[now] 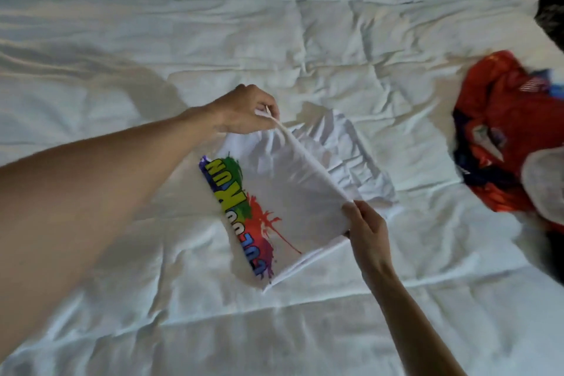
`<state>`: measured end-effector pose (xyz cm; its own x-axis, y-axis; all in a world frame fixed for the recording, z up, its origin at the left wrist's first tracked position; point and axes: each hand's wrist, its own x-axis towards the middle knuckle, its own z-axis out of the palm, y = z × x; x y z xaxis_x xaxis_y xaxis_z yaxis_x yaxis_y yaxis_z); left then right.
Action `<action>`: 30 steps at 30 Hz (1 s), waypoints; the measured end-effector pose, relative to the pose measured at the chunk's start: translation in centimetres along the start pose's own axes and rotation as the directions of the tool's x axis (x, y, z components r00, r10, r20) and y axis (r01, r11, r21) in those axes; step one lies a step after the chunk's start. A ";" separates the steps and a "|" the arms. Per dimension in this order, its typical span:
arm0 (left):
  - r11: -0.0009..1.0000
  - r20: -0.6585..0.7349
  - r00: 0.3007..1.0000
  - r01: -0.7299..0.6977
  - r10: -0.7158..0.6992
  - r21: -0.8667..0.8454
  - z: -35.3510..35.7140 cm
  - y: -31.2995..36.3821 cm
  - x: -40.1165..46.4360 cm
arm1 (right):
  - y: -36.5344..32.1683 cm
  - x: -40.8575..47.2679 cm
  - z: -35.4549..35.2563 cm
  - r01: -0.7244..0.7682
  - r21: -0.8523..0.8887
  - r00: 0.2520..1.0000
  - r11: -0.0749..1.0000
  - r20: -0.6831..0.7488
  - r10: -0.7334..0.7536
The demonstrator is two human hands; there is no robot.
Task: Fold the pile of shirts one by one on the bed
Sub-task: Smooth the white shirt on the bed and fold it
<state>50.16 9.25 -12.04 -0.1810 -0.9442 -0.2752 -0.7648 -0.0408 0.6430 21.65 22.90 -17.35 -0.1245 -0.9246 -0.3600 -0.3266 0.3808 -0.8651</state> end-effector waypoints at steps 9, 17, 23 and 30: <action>0.973 -0.174 0.959 0.210 -0.224 -0.094 7.4 -0.9 4.8 | 3.4 3.9 -1.4 -0.047 -0.210 0.994 0.977 -0.111 0.024; 0.983 -0.233 0.957 0.147 -0.170 -0.111 8.1 1.8 9.4 | 4.0 6.1 -4.6 -0.032 -0.158 0.973 0.987 -0.230 -0.006; 0.987 -0.218 0.964 0.135 -0.152 -0.088 11.2 5.9 13.4 | 4.9 9.1 -6.4 -0.134 -0.158 0.914 0.978 -0.401 0.060; 0.892 -0.054 0.910 0.413 -0.410 0.183 11.3 2.5 11.5 | 4.2 1.1 -1.2 -0.422 0.255 0.863 0.870 -0.183 0.472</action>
<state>39.16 1.99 -21.67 0.1824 -0.8603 -0.4760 -0.8700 -0.3667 0.3294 18.98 23.45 -20.98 -0.4328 -0.6196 -0.6548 0.0077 0.7238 -0.6899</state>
